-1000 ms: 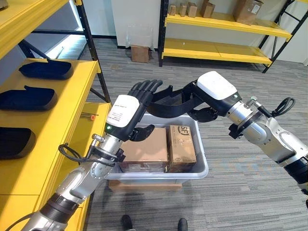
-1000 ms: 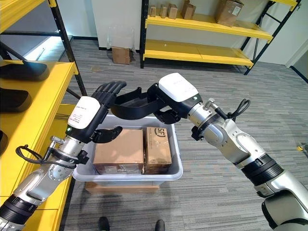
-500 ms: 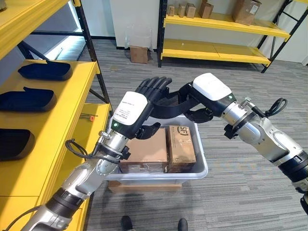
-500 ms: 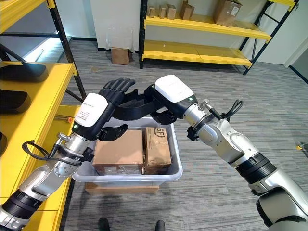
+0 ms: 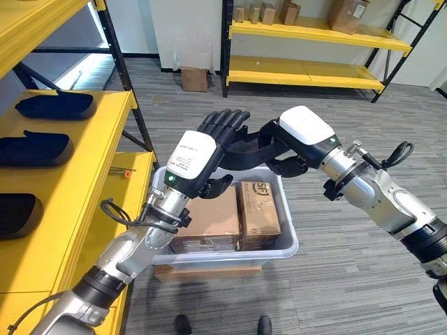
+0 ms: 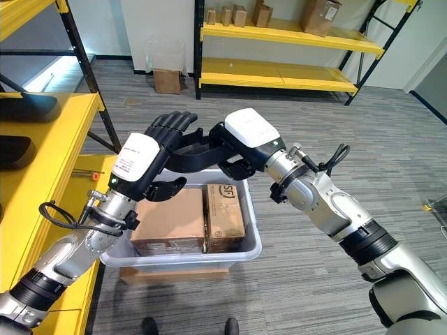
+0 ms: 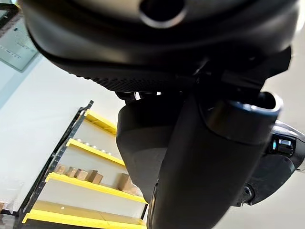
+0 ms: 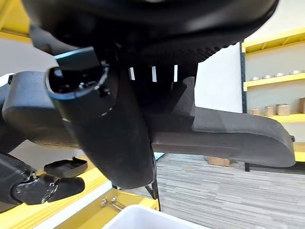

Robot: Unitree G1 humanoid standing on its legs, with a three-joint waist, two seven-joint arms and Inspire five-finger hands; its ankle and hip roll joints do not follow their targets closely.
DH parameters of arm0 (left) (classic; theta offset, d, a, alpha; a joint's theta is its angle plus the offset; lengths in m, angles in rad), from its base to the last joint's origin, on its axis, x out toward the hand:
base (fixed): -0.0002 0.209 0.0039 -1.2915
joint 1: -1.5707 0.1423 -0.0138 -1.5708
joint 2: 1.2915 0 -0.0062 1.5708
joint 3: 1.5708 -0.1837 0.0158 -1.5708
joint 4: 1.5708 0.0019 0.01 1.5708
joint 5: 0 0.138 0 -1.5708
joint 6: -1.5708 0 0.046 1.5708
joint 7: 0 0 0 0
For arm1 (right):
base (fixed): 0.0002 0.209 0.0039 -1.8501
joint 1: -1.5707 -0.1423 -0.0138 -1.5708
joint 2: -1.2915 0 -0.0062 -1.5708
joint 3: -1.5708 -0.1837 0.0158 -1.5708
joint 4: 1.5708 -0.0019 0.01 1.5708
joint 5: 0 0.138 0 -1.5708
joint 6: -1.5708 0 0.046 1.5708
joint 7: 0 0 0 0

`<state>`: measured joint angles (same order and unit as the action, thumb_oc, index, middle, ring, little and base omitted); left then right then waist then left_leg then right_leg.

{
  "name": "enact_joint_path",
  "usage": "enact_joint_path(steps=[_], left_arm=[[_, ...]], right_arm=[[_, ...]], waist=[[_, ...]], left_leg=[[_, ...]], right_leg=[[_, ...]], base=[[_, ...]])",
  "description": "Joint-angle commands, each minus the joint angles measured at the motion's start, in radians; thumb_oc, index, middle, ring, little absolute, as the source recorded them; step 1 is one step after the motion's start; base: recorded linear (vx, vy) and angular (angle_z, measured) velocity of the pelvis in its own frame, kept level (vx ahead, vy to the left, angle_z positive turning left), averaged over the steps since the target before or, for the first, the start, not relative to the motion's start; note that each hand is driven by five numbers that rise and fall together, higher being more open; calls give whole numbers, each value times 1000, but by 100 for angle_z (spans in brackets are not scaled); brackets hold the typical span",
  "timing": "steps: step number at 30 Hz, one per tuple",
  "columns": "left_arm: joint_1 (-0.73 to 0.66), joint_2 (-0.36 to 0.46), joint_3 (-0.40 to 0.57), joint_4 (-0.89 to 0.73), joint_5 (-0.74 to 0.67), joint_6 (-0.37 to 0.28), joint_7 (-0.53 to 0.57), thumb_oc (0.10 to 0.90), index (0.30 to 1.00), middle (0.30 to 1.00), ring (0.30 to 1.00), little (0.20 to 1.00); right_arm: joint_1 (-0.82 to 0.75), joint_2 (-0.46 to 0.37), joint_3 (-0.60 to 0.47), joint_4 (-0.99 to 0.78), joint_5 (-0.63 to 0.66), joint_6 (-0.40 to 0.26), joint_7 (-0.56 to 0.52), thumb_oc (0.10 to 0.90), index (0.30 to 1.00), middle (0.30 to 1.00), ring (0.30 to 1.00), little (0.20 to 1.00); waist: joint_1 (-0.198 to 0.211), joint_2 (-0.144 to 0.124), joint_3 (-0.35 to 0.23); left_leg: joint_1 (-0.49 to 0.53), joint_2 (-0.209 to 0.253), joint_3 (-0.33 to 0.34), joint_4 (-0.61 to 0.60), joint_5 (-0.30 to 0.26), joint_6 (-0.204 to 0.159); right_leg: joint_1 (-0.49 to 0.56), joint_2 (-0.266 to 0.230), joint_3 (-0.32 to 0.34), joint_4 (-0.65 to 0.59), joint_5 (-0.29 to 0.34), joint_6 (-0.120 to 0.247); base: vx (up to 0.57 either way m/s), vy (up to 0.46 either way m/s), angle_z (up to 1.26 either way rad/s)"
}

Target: Move parts from the plastic box to the shelf.

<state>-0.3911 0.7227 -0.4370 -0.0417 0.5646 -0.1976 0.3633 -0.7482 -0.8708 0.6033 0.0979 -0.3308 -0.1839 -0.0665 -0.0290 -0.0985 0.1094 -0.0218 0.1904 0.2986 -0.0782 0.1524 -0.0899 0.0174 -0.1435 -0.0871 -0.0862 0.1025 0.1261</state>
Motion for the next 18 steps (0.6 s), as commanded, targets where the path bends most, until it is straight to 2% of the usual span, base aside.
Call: enact_joint_path(steps=[1, 6, 7, 8, 18], left_arm=[[-147, -21, -58, 49, 46, -32, 47, 900, 1000, 1000, 1000, 1000], [-183, -30, -88, 91, 65, -19, 48, 900, 1000, 1000, 1000, 1000], [-201, -29, -106, 107, 71, -19, 43, 447, 366, 366, 366, 366], [-211, -30, -112, 112, 73, -19, 43, 400, 300, 300, 300, 300], [-246, -34, -143, 143, 79, -14, 38, 400, 300, 300, 300, 300]], right_arm=[[-245, 55, -46, 0, 72, -45, -132, 400, 300, 300, 300, 300], [-256, 72, -43, 12, 74, -44, -135, 400, 300, 300, 300, 300], [-261, 79, -39, 16, 77, -44, -137, 400, 300, 300, 300, 300], [-263, 83, -36, 18, 79, -44, -137, 400, 300, 300, 300, 300], [-278, 97, -34, 32, 82, -41, -146, 400, 300, 300, 300, 300]], waist=[[-1, -4, -118], [-6, -2, -117], [-8, -1, -118], [-9, -1, -118], [-14, 2, -119]], left_leg=[[0, 94, -7, -9, -44, -43], [3, 94, -6, -9, -44, -43], [4, 95, -6, -9, -44, -43], [3, 94, -5, -9, -44, -43], [7, 93, 0, -9, -45, -43]], right_leg=[[109, -76, -28, -1, -104, 85], [110, -76, -26, -1, -104, 84], [111, -77, -24, -1, -104, 83], [111, -77, -24, -1, -104, 83], [109, -77, -18, -1, -102, 84]], base=[[0, 0, 0], [0, 0, 0], [0, 0, 0], [0, 0, 0], [0, 0, 0]])
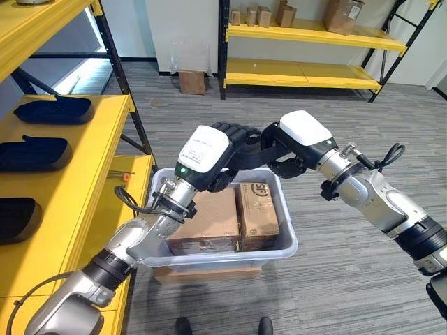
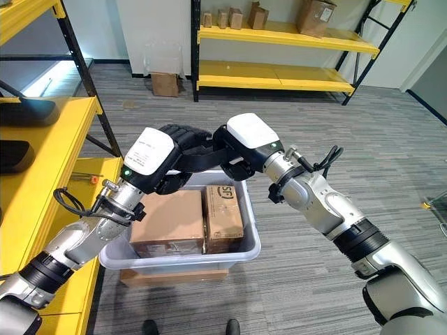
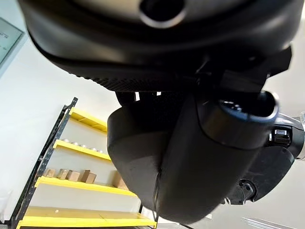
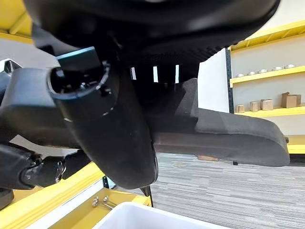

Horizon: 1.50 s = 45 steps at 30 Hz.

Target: Move parts from the plastic box to the shelf.

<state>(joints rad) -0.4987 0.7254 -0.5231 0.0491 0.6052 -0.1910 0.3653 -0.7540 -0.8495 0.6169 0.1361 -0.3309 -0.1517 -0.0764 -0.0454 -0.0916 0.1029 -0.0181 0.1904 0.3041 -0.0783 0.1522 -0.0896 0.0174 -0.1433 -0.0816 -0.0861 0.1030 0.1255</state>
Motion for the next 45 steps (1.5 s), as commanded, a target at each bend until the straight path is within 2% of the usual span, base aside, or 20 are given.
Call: enact_joint_path(steps=[1, 17, 18, 19, 29, 33, 36, 38, 39, 40, 41, 45], left_arm=[[-137, -38, -57, 53, 40, -20, 37, 400, 300, 300, 300, 300], [-107, -50, -33, 47, 16, -22, 29, 400, 300, 300, 300, 300], [-105, -50, -32, 48, 17, -20, 28, 400, 300, 300, 300, 300], [-98, -50, -24, 46, 16, -17, 26, 400, 300, 300, 300, 300], [52, -24, 128, -4, 25, 3, 16, 400, 300, 300, 300, 300], [149, 4, 234, -23, 23, 14, 17, 400, 300, 300, 300, 300], [193, 10, 279, -29, 20, 16, 23, 400, 300, 300, 300, 300], [286, 11, 357, -45, 22, 14, 28, 400, 300, 300, 300, 300], [344, 11, 407, -55, 27, 16, 37, 400, 300, 300, 300, 300], [373, 11, 434, -63, 29, 17, 40, 400, 300, 300, 300, 300], [425, 10, 487, -81, 27, 19, 45, 400, 300, 300, 300, 300], [509, 7, 597, -151, -7, 11, 66, 400, 300, 300, 300, 300]], right_arm=[[-273, 76, -48, -5, 81, -72, -136, 400, 300, 300, 300, 300], [-238, 86, -89, -35, 90, -74, -143, 400, 300, 300, 300, 300], [-226, 90, -100, -42, 94, -74, -145, 435, 349, 349, 349, 349], [-203, 96, -120, -58, 110, -69, -141, 900, 1000, 1000, 1000, 1000], [197, 134, -398, -296, 165, -98, -124, 900, 1000, 1000, 1000, 1000], [447, 137, -530, -407, 170, -123, -89, 900, 1000, 1000, 1000, 1000], [552, 170, -574, -430, 189, -133, -77, 900, 1000, 1000, 1000, 1000], [740, 231, -651, -454, 200, -152, -64, 900, 1000, 1000, 1000, 1000], [828, 287, -675, -440, 225, -158, -58, 900, 1000, 1000, 1000, 1000], [866, 312, -679, -432, 246, -161, -46, 900, 1000, 1000, 1000, 1000], [905, 317, -685, -423, 206, -155, -49, 900, 1000, 1000, 1000, 1000], [887, 333, -679, -414, 229, -163, -50, 900, 1000, 1000, 1000, 1000]], waist=[[2, -5, -113], [-2, -1, -112], [-2, 0, -112], [-3, 2, -111], [-24, 20, -106], [-42, 29, -106], [-50, 35, -104], [-64, 44, -100], [-71, 50, -95], [-75, 54, -94], [-76, 61, -87], [-64, 82, -46]], left_leg=[[4, 93, -5, -9, -45, -44], [11, 92, -2, -9, -48, -42], [11, 92, -2, -9, -49, -41], [12, 91, -2, -9, -49, -40], [16, 79, 9, -9, -58, -33], [23, 77, 17, -9, -57, -34], [25, 78, 20, -9, -56, -34], [30, 79, 24, -9, -57, -35], [34, 79, 23, -9, -57, -37], [31, 82, 23, -9, -51, -37], [36, 85, 20, -9, -50, -37], [6, 114, 1, 28, -24, -40]], right_leg=[[109, -78, -22, -1, -103, 84], [112, -78, -22, -1, -105, 82], [112, -79, -22, -1, -104, 83], [112, -80, -21, -1, -104, 82], [106, -90, -13, -1, -102, 86], [106, -92, -7, -1, -104, 87], [104, -90, -3, -1, -104, 86], [108, -90, 1, -1, -107, 86], [113, -89, 1, 1, -113, 85], [108, -86, 3, 6, -115, 81], [102, -81, 13, 34, -134, 75], [51, -40, 35, 141, -193, 35]], base=[[-2, 2, -6], [0, 1, -3], [0, 0, 0], [0, 0, 0], [0, 0, 0], [1, -3, -1], [7, -8, -12], [8, -22, -14], [-19, -46, -4], [-12, -63, -5], [-49, -62, -9], [-105, -124, -4]])
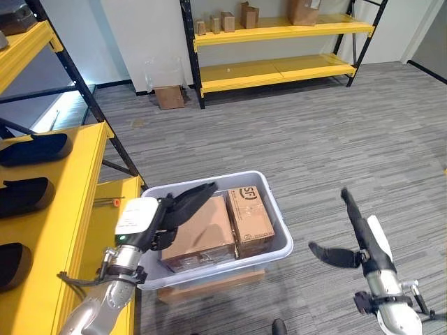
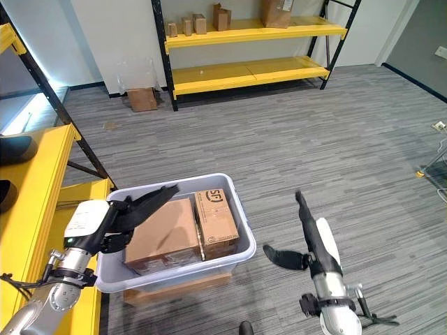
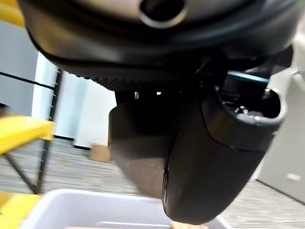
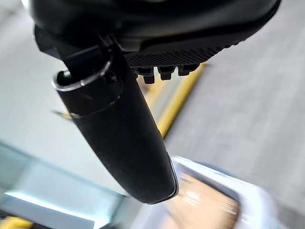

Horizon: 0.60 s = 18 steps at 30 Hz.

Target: Move parts from the plastic box to the shelf.

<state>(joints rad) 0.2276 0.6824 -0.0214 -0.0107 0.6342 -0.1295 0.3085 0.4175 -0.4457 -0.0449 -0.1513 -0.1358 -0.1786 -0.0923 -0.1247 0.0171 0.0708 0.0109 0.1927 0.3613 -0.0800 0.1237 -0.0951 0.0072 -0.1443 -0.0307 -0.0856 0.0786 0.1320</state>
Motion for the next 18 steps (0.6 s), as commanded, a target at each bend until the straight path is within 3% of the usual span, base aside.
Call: enact_joint_path(steps=[1, 3, 4, 7, 8, 9, 10, 11, 15, 18], left_arm=[[-202, 50, 110, -102, -44, -50, 130, 400, 300, 300, 300, 300], [-182, 42, 134, -122, -62, -53, 130, 400, 300, 300, 300, 300], [-158, 42, 162, -146, -75, -53, 141, 400, 300, 300, 300, 300], [-123, 31, 190, -170, -80, -51, 144, 400, 300, 300, 300, 300], [-111, 30, 194, -181, -77, -54, 147, 400, 300, 300, 300, 300], [-84, 36, 210, -202, -57, -49, 157, 400, 300, 300, 300, 300], [-83, 35, 212, -204, -57, -48, 156, 400, 300, 300, 300, 300], [-111, 45, 192, -226, -59, -56, 156, 400, 300, 300, 300, 300], [-113, 49, 194, -264, -43, -73, 153, 400, 300, 300, 300, 300], [-106, 38, 188, -291, -42, -88, 152, 400, 300, 300, 300, 300]], right_arm=[[-300, -78, -6, -125, 40, -142, -35, 900, 1000, 1000, 1000, 1000], [-324, -85, 9, -126, 43, -146, -37, 900, 1000, 1000, 1000, 1000], [-367, -103, 37, -129, 51, -156, -39, 900, 1000, 1000, 1000, 1000], [-433, -131, 73, -129, 45, -163, -46, 900, 1000, 1000, 1000, 1000], [-459, -142, 86, -134, 44, -167, -50, 900, 1000, 1000, 1000, 1000], [-494, -161, 99, -140, 47, -182, -62, 900, 1000, 1000, 1000, 1000], [-497, -162, 100, -139, 47, -183, -62, 900, 1000, 1000, 1000, 1000], [-510, -202, 81, -153, 22, -186, -92, 900, 1000, 1000, 1000, 1000], [-502, -217, 71, -156, -17, -183, -108, 900, 1000, 1000, 1000, 1000], [-478, -232, 63, -165, -20, -187, -106, 900, 1000, 1000, 1000, 1000]], waist=[[18, -24, -2], [26, -15, 10], [46, -14, 40], [76, -9, 68], [91, -10, 82], [115, -1, 101], [112, 4, 100], [119, 7, 132], [120, -2, 127], [114, -16, 118]], left_leg=[[-33, 120, -66, 49, 4, -38], [-51, 138, -78, 65, 14, -40], [-72, 161, -107, 86, 28, -44], [-97, 195, -134, 87, 83, -52], [-101, 201, -147, 82, 112, -56], [-119, 215, -176, 26, 193, -68], [-123, 219, -180, 19, 204, -68], [-189, 194, -155, -7, 241, -78], [-169, 142, -156, -3, 194, -62], [-118, 107, -136, 110, 102, -46]], right_leg=[[48, -26, -18, 177, -193, 17], [22, -5, -17, 222, -216, 1], [-22, 27, -21, 305, -260, -27], [-66, 74, -37, 362, -279, -59], [-73, 87, -47, 375, -287, -67], [-86, 117, -71, 371, -288, -81], [-90, 123, -74, 369, -281, -84], [-84, 107, -144, 337, -276, -90], [-67, 81, -197, 259, -238, -82], [-42, 59, -262, 171, -198, -90]], base=[[-145, -173, 2], [-134, -178, 2], [-185, -271, 5], [-150, -273, 13], [-164, -351, 16], [-165, -350, 16], [-335, -484, 70], [-308, -329, 111], [-141, -173, 132], [-135, -180, 104]])
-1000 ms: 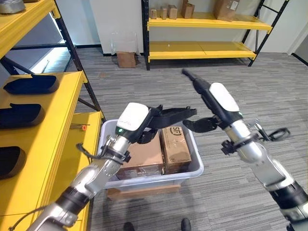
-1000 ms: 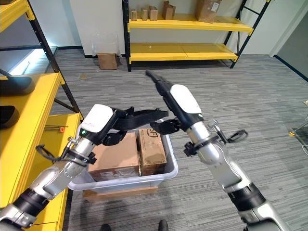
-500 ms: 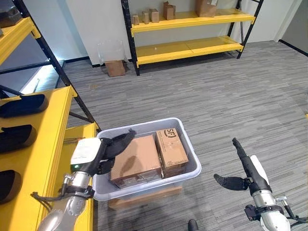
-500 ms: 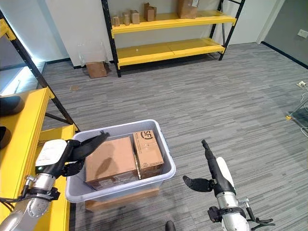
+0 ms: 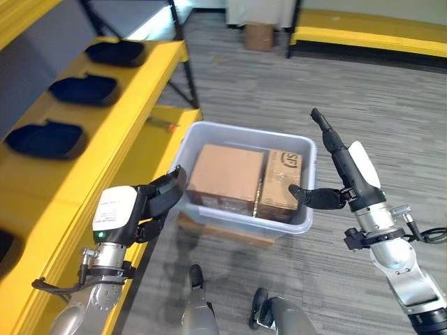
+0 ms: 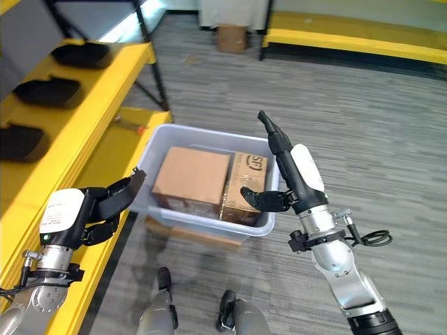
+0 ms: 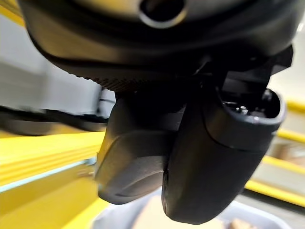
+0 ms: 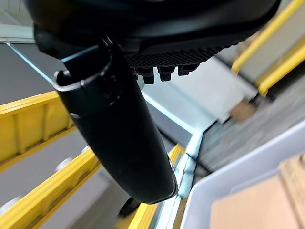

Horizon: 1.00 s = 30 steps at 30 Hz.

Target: Move parts from the plastic box to the shelf.

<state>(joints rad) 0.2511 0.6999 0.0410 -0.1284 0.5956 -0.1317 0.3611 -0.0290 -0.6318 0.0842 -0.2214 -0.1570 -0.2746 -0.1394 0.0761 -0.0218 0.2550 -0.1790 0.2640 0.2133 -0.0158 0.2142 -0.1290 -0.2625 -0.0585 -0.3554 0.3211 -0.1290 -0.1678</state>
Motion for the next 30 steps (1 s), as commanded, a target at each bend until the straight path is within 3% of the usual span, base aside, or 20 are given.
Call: enact_joint_path(steps=[1, 7, 9, 11, 13, 18, 20, 30], left_arm=[[-128, 20, 128, -191, 3, -92, 101, 400, 300, 300, 300, 300], [-137, 29, 121, -223, 13, -109, 92, 400, 300, 300, 300, 300], [-148, 31, 116, -230, 18, -112, 93, 400, 300, 300, 300, 300], [-167, 31, 97, -243, 20, -118, 90, 400, 300, 300, 300, 300], [-154, 46, 99, -254, 47, -120, 96, 400, 300, 300, 300, 300], [-149, 64, 105, -277, 45, -133, 93, 400, 300, 300, 300, 300], [-131, 87, 113, -279, 59, -132, 89, 400, 300, 300, 300, 300], [-106, 154, 150, -293, 83, -136, 88, 400, 300, 300, 300, 300]], right_arm=[[-8, -44, -72, -101, 17, -98, -51, 900, 1000, 1000, 1000, 1000], [53, -30, -107, -105, 31, -96, -39, 900, 1000, 1000, 1000, 1000], [72, -21, -123, -104, 26, -94, -43, 900, 1000, 1000, 1000, 1000], [88, -20, -148, -114, 20, -96, -54, 900, 1000, 1000, 1000, 1000], [96, -10, -142, -107, -12, -90, -57, 900, 1000, 1000, 1000, 1000], [75, 13, -110, -105, 4, -88, -47, 900, 1000, 1000, 1000, 1000], [63, 18, -87, -93, -9, -77, -28, 900, 1000, 1000, 1000, 1000], [80, 46, -87, -91, -41, -66, -15, 900, 1000, 1000, 1000, 1000]], waist=[[-105, 22, -79], [-145, 47, -114], [-163, 66, -132], [-187, 81, -147], [-166, 102, -164], [-137, 88, -155], [-106, 78, -150], [-72, 46, -147]], left_leg=[[125, 32, 25, 140, -52, -22], [264, 36, 96, 231, -112, -38], [307, -1, 110, 175, -156, -38], [311, -1, 189, 66, -175, -29], [334, -50, 185, -60, -212, -8], [320, -96, 184, -65, -228, 21], [307, -142, 151, -70, -254, 48], [290, -254, 42, -69, -290, 113]], right_leg=[[240, -29, 32, -269, 16, 205], [259, -35, -96, -308, 40, 202], [252, -43, -135, -311, 51, 213], [243, -76, -181, -299, 79, 237], [234, -109, -199, -287, 115, 265], [242, -169, -224, -282, 172, 300], [259, -213, -243, -281, 208, 328], [311, -328, -268, -266, 301, 400]], base=[[-80, -132, 141], [-63, -1, 97], [-63, 102, 95], [-47, 249, 113], [-22, 335, 109], [-26, 205, 9], [-50, 273, 37], [-4, 202, 44]])
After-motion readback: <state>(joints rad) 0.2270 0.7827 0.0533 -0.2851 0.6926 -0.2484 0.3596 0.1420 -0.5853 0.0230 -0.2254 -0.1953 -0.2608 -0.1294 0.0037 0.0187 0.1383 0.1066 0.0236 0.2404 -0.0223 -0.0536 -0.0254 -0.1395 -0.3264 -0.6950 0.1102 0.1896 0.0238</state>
